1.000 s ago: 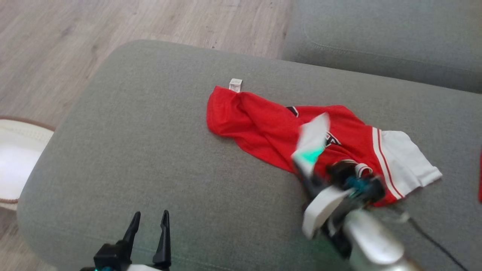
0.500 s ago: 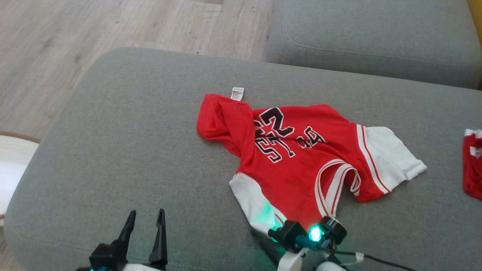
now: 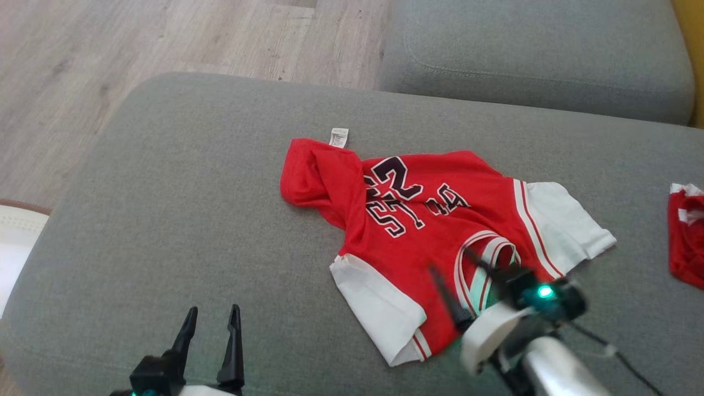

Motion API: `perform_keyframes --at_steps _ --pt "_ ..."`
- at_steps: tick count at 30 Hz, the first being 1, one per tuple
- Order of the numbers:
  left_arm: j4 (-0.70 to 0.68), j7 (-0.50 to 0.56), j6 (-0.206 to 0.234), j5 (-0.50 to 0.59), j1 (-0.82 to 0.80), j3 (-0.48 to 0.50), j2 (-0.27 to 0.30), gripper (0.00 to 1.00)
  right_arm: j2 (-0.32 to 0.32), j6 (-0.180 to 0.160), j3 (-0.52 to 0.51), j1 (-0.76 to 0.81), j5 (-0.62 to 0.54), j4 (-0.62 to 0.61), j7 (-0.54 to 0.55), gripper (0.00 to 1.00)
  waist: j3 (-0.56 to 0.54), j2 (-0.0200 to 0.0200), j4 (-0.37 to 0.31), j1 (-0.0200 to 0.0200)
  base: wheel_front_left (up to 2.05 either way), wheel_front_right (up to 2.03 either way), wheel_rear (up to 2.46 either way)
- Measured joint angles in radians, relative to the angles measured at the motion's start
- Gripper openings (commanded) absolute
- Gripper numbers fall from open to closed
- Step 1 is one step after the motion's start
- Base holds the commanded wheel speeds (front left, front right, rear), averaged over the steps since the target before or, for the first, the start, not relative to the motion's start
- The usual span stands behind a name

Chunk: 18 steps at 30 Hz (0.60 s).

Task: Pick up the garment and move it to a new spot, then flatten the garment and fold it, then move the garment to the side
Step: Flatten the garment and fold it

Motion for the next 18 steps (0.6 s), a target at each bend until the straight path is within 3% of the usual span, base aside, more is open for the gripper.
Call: perform_keyframes --at_steps 8,18 --pt "0.0 0.0 -0.001 0.0 0.0 -0.001 -0.001 1.0 -0.002 0.0 -0.214 -0.001 -0.104 0.001 0.033 1.0 0.01 0.0 0.019 0.0001 0.0 0.0 0.0" --pt "0.0 0.0 -0.004 0.0 -0.002 -0.002 -0.001 1.0 0.002 0.0 -0.382 -0.025 -0.18 0.15 0.046 1.0 0.03 0.0 0.05 0.0 0.0 0.0 0.0"
